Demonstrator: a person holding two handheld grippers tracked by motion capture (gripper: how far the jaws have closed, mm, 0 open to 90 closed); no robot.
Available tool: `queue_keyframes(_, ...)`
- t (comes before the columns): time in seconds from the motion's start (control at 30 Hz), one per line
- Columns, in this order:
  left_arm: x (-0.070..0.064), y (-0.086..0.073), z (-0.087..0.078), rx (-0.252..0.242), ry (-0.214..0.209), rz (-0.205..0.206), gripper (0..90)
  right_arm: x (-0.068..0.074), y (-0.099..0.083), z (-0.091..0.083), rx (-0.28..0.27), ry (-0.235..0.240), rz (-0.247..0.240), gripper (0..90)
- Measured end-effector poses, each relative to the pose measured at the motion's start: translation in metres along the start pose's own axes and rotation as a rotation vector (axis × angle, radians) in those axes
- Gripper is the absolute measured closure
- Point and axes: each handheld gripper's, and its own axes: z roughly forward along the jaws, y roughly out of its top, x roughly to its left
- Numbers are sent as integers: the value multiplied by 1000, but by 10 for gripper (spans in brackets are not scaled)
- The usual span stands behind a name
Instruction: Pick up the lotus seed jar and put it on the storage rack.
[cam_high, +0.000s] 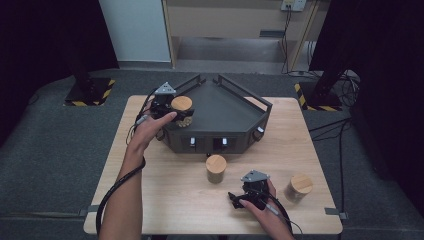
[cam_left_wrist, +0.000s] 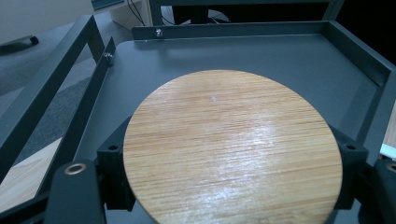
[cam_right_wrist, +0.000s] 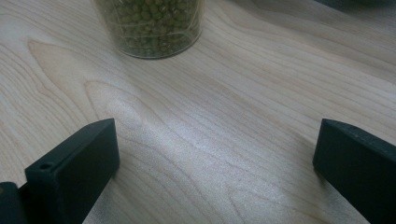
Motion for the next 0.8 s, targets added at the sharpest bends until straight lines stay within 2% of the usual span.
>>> queue_keyframes(0.3, 0, -1, 0, -6, 0, 0, 234, 0, 0, 0, 0, 0, 0, 4)
queue_keyframes(0.43, -3, -2, -2, 3, 15, 17, 133, 0, 0, 0, 0, 0, 0, 4)
queue_keyframes(0.63, -9, -3, -16, -6, 32, 34, 61, 0, 0, 0, 0, 0, 1, 4)
queue_keyframes(0.8, -14, -6, -30, -15, 43, 48, 47, 0, 0, 0, 1, 0, 2, 4)
